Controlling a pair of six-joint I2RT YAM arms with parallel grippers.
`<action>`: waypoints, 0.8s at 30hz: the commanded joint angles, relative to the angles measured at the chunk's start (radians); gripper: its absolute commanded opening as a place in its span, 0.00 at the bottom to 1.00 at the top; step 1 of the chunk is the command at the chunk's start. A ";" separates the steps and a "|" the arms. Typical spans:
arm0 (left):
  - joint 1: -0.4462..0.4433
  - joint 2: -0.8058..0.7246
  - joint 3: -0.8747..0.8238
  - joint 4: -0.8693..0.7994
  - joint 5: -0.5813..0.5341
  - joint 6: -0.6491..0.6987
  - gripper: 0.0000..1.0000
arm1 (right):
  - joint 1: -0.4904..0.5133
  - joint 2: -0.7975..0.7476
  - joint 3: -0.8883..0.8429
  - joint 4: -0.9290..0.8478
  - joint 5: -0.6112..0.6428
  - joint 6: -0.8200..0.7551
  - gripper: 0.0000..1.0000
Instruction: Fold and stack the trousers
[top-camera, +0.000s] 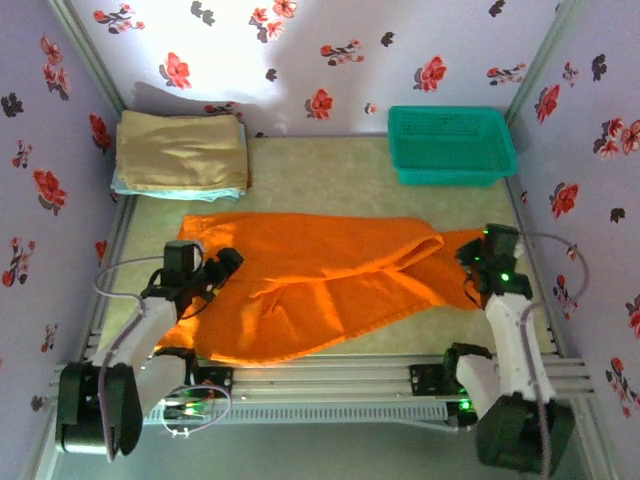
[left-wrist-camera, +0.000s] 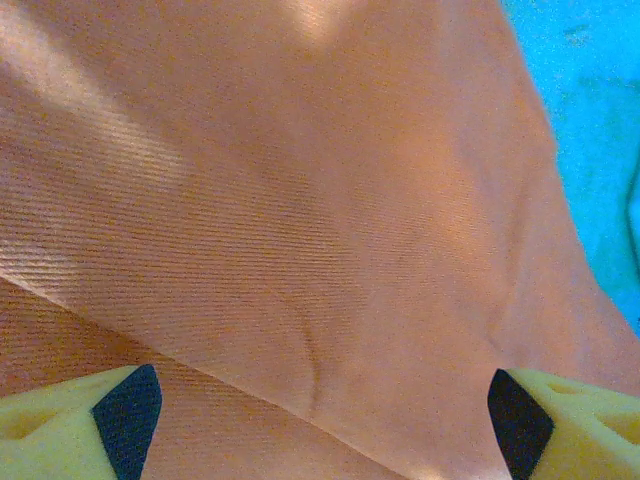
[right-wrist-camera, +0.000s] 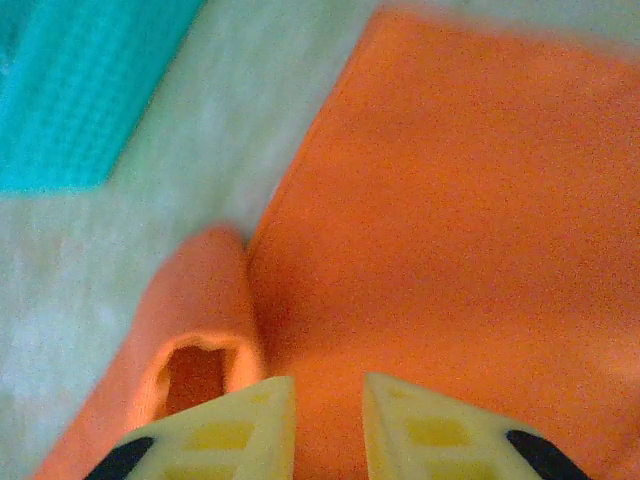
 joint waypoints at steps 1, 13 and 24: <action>-0.003 0.121 -0.021 0.124 -0.094 -0.057 0.88 | 0.077 0.147 -0.072 0.141 -0.060 0.079 0.07; 0.201 0.330 -0.108 0.263 -0.114 -0.132 0.84 | -0.089 0.212 -0.250 0.127 -0.040 0.150 0.00; 0.278 -0.209 -0.021 -0.220 -0.115 -0.055 0.83 | -0.096 -0.066 -0.107 -0.134 -0.181 0.010 0.20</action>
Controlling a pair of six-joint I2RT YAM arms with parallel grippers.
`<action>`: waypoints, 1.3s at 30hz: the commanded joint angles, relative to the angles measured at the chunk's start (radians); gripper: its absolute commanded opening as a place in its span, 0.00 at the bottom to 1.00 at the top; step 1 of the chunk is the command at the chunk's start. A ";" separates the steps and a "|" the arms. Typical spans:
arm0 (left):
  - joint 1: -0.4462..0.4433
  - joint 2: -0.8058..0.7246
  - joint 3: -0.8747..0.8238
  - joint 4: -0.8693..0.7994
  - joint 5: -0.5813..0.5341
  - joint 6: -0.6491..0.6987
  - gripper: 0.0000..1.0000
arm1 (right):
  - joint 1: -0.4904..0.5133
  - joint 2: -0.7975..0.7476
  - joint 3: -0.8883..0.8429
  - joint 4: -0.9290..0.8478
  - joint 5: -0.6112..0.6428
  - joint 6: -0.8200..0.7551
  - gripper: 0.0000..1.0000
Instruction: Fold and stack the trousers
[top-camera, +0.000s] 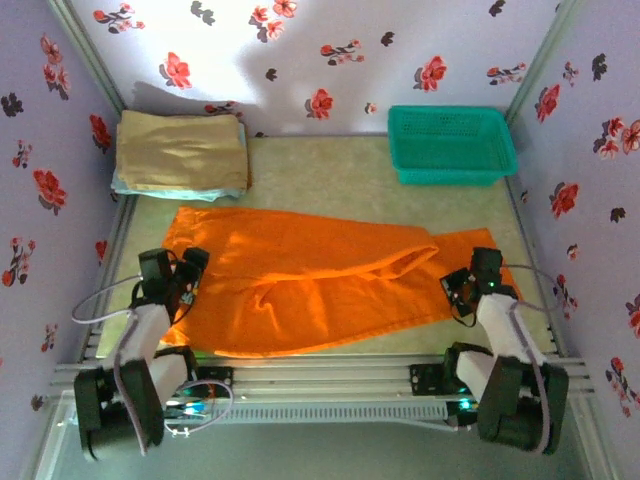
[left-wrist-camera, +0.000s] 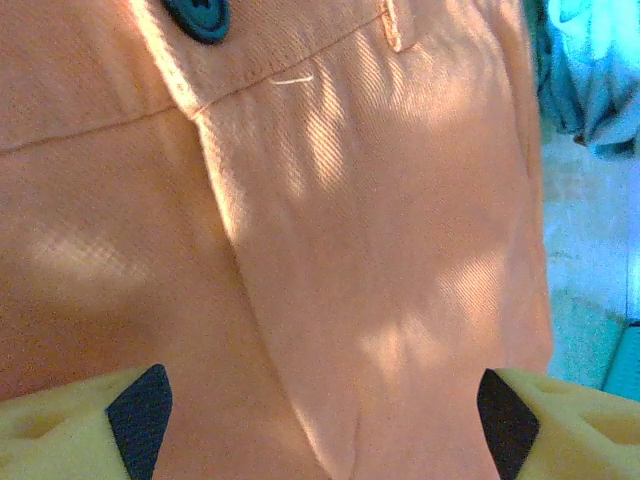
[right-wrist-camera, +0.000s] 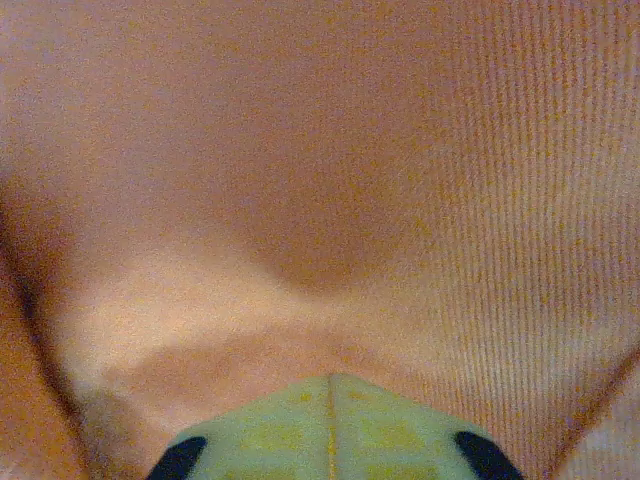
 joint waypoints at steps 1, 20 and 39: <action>0.012 -0.128 0.065 -0.276 -0.037 0.065 0.83 | 0.012 -0.086 0.113 -0.109 -0.046 -0.080 0.27; 0.011 -0.129 0.139 -0.298 0.047 0.061 0.83 | 0.231 0.349 0.320 0.077 -0.176 -0.184 0.41; -0.133 0.012 0.129 -0.136 0.074 0.033 0.83 | 0.248 0.316 0.244 0.073 -0.167 -0.243 0.48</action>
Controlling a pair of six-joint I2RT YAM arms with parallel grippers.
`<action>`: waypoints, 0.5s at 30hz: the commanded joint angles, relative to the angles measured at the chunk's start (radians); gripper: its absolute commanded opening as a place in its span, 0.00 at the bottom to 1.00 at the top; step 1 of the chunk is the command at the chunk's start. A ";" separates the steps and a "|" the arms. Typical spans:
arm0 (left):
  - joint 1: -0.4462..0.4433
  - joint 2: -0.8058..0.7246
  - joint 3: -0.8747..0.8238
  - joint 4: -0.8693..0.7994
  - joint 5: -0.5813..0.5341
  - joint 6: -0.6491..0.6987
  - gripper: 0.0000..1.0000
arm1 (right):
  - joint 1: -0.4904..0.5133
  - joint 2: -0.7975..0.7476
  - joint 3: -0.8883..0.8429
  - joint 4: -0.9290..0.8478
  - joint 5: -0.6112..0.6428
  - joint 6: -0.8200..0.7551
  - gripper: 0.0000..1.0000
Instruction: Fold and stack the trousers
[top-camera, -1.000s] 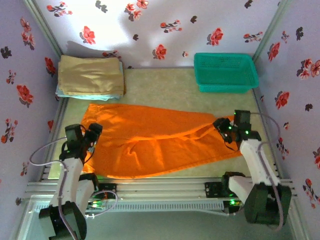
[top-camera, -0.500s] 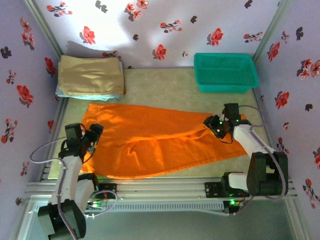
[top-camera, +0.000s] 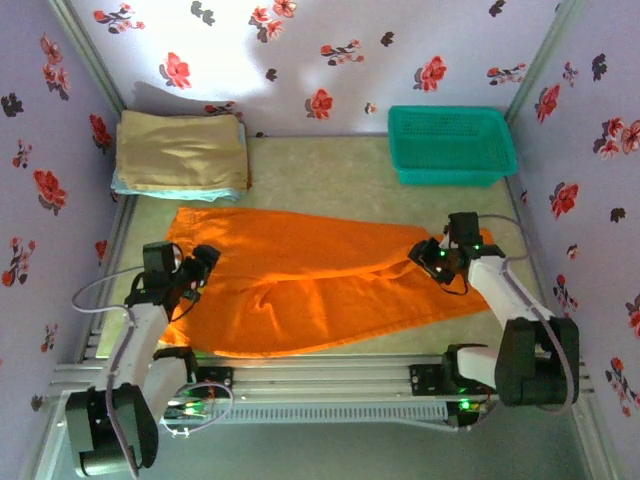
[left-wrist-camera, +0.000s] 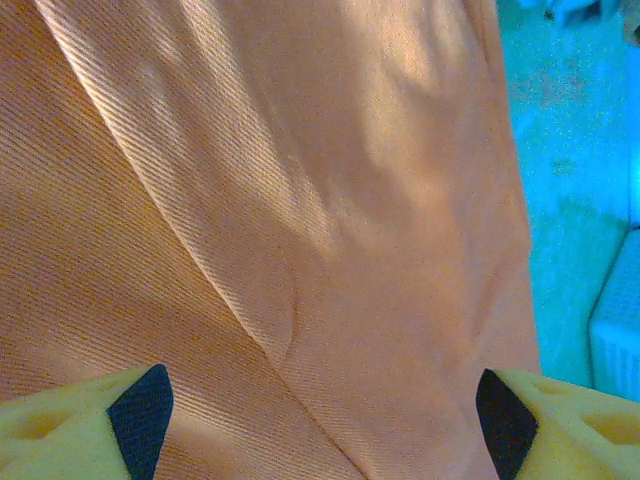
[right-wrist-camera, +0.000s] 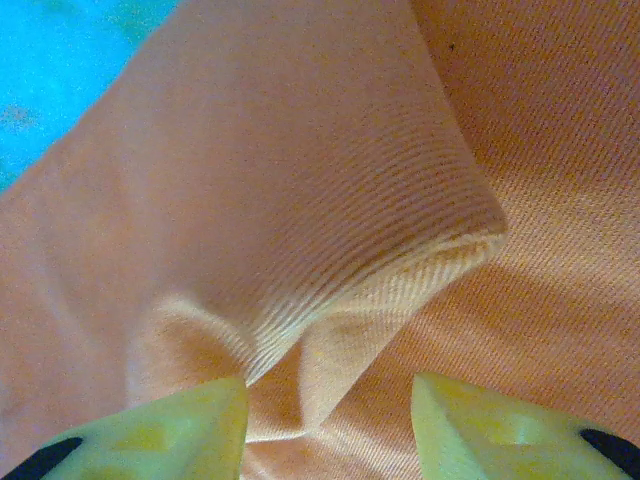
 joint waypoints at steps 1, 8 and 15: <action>-0.024 0.039 0.020 0.054 0.015 0.003 0.83 | 0.011 0.035 -0.014 0.073 -0.009 -0.002 0.48; -0.059 0.195 0.110 0.106 0.011 0.037 0.83 | 0.020 0.190 0.068 0.077 0.004 -0.053 0.25; -0.117 0.395 0.250 0.133 -0.030 0.102 0.83 | 0.026 0.158 0.154 -0.018 0.079 -0.119 0.00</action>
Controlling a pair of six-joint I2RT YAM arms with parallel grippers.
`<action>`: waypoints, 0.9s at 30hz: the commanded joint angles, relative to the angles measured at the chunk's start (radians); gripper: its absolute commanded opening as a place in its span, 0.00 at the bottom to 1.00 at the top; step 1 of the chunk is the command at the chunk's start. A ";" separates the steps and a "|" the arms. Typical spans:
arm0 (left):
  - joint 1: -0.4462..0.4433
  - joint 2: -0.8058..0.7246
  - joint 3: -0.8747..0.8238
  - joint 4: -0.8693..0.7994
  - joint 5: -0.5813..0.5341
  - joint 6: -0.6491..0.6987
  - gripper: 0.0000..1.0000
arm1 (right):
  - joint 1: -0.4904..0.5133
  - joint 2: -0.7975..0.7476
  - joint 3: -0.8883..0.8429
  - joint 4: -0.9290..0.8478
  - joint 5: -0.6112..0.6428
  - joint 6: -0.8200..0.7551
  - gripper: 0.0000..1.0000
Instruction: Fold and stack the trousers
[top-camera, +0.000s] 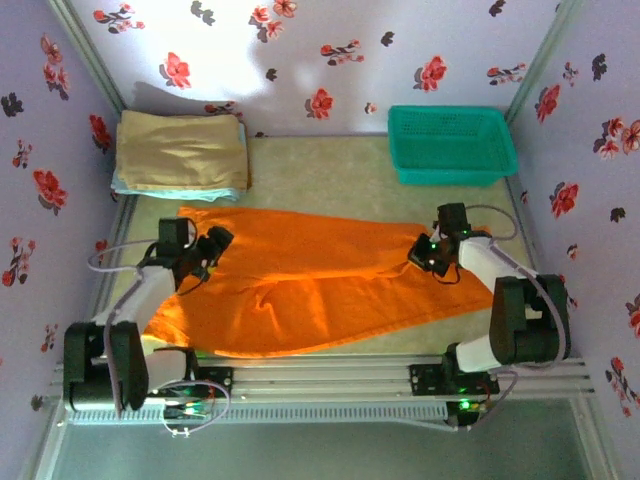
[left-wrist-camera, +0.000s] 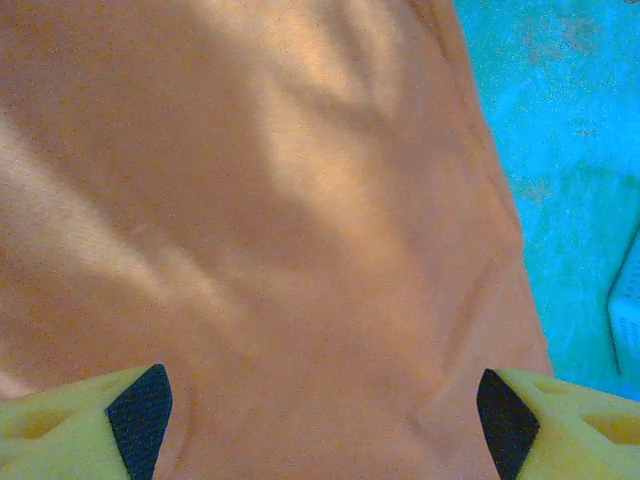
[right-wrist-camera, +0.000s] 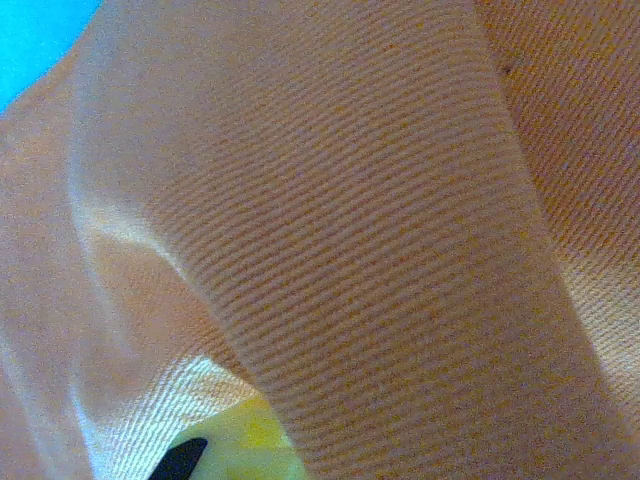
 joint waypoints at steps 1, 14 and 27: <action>-0.026 0.089 0.065 0.035 -0.035 0.071 0.83 | 0.005 -0.048 0.068 -0.051 0.074 -0.053 0.00; -0.020 0.250 0.021 0.160 -0.046 0.073 0.80 | 0.279 0.051 0.603 -0.351 0.334 -0.242 0.02; -0.019 0.242 -0.030 0.167 -0.021 0.081 0.82 | 0.435 0.507 1.001 -0.408 0.312 -0.244 0.55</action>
